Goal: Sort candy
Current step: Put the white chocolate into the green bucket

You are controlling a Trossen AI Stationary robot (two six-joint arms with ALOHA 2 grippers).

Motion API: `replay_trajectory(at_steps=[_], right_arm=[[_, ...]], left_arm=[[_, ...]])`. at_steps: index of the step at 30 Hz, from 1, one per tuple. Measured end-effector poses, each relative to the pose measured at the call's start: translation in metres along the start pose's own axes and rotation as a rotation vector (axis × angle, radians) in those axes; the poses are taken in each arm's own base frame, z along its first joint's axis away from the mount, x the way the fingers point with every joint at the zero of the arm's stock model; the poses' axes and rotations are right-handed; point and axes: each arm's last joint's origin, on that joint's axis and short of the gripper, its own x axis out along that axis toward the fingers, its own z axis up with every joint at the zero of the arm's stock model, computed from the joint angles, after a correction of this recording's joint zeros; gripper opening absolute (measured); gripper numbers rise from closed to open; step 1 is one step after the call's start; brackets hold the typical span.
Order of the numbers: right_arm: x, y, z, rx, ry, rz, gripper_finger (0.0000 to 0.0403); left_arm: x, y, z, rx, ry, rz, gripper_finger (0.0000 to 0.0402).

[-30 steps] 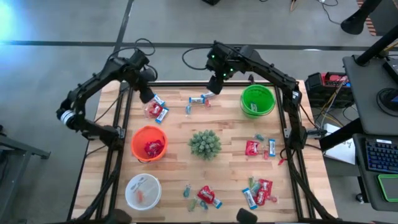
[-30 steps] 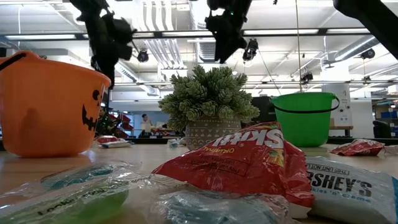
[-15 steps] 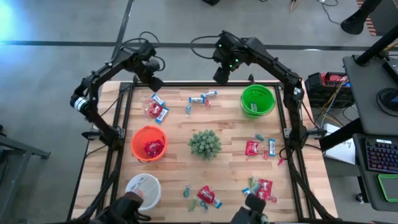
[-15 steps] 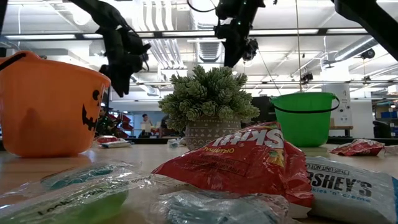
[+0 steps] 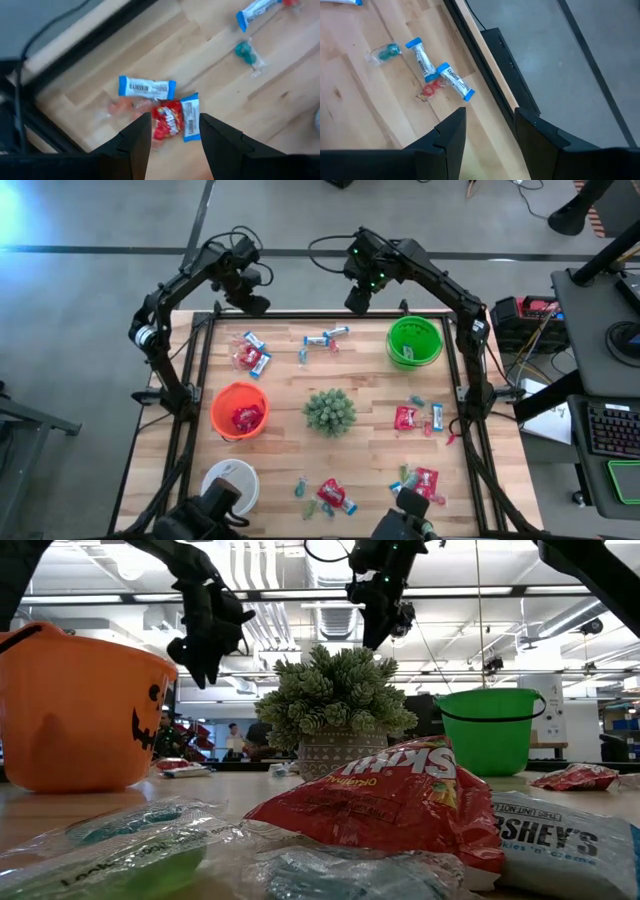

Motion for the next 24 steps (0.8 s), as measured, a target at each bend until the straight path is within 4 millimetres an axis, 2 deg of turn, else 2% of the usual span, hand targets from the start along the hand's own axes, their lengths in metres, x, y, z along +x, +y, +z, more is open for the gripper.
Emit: replay_trajectory(at_steps=[7, 12, 15, 20, 24], right_arm=[[0.000, 0.000, 0.000, -0.001, 0.000, 0.000, 0.0157], [0.000, 0.000, 0.000, -0.001, 0.000, 0.000, 0.0153], [0.000, 0.000, 0.000, -0.015, 0.000, 0.000, 0.0155], [0.000, 0.000, 0.000, -0.037, 0.000, 0.000, 0.0157], [0.000, 0.000, 0.000, -0.031, 0.000, 0.000, 0.0154]], left_arm=[[-0.002, 0.005, -0.002, -0.236, 0.006, 0.022, 0.0148], [0.010, -0.003, -0.008, -0.412, 0.063, 0.034, 0.0148], [0.022, -0.018, -0.013, -0.363, 0.109, 0.047, 0.0148], [0.039, -0.047, -0.024, -0.124, 0.144, 0.183, 0.0148], [0.048, -0.057, -0.028, -0.092, 0.145, 0.205, 0.0148]])
